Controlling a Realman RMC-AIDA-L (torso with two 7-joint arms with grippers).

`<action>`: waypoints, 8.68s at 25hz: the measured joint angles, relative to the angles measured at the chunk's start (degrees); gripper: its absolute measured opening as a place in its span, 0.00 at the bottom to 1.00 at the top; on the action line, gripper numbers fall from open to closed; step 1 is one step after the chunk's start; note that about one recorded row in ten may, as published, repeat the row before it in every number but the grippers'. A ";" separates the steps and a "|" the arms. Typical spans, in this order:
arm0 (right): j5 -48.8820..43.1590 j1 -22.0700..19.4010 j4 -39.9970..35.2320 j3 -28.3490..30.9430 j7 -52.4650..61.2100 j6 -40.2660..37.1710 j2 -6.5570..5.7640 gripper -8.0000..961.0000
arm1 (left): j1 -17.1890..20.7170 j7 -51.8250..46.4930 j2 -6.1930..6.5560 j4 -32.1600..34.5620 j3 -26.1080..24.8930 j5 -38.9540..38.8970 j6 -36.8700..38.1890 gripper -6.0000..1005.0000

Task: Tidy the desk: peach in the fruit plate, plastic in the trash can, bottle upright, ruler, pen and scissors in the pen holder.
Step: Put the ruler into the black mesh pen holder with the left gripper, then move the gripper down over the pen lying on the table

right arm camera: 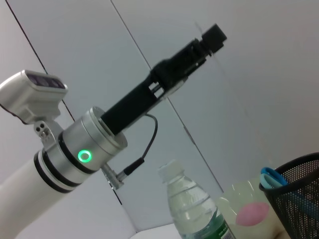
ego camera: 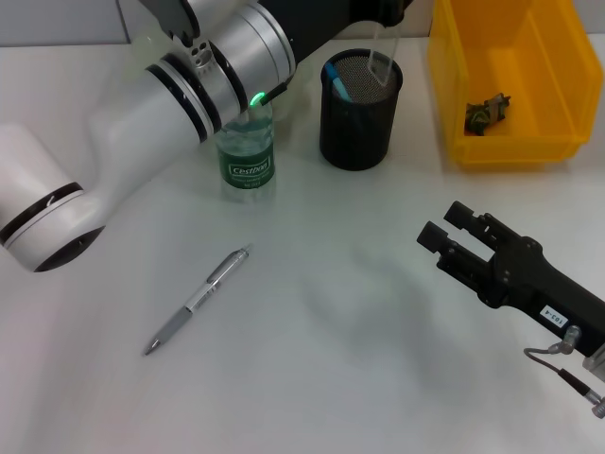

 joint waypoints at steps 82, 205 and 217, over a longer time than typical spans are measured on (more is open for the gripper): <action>0.08 3.97 1.05 0.61 1.80 1.50 0.09 0.74 | -2.08 4.41 -0.09 -2.77 2.23 -3.76 -1.49 0.44; -0.36 5.43 -0.22 0.13 1.71 2.96 0.00 0.74 | 6.06 -118.97 0.35 38.15 -22.09 144.54 37.61 0.65; -0.42 5.85 -0.27 0.31 1.73 3.62 -0.09 0.74 | 4.93 -119.00 0.35 37.67 -21.17 145.15 37.90 0.64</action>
